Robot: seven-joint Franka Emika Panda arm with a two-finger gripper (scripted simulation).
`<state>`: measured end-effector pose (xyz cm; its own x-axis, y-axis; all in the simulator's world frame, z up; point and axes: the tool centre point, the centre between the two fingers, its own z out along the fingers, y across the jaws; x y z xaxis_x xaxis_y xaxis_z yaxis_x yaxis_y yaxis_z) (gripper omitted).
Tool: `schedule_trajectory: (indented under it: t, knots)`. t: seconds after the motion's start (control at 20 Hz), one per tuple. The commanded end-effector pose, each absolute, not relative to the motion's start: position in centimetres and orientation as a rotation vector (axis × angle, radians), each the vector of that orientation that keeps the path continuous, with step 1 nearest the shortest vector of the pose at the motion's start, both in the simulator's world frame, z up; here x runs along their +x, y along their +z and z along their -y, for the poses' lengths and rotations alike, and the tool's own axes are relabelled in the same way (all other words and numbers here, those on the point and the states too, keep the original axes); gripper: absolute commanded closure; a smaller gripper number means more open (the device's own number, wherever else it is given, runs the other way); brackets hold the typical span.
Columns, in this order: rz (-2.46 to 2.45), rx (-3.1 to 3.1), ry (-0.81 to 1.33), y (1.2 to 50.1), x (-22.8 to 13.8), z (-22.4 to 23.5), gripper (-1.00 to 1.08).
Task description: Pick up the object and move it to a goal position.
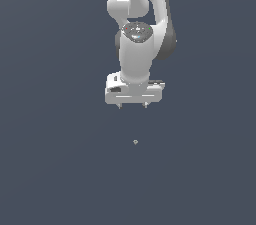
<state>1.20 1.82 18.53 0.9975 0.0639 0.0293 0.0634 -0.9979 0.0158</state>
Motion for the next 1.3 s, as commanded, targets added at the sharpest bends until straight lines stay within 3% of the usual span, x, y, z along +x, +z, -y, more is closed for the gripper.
schedule_trajectory:
  t: [0.0, 0.65, 1.25]
  knots:
    - [-0.100, 3.125, 0.047, 18.5, 1.2, -1.8, -0.92]
    - [-0.159, 3.141, 0.002, 17.5, 0.1, -5.0, -0.92]
    - [-0.307, 3.124, 0.002, 15.4, 2.5, -4.8, -0.92]
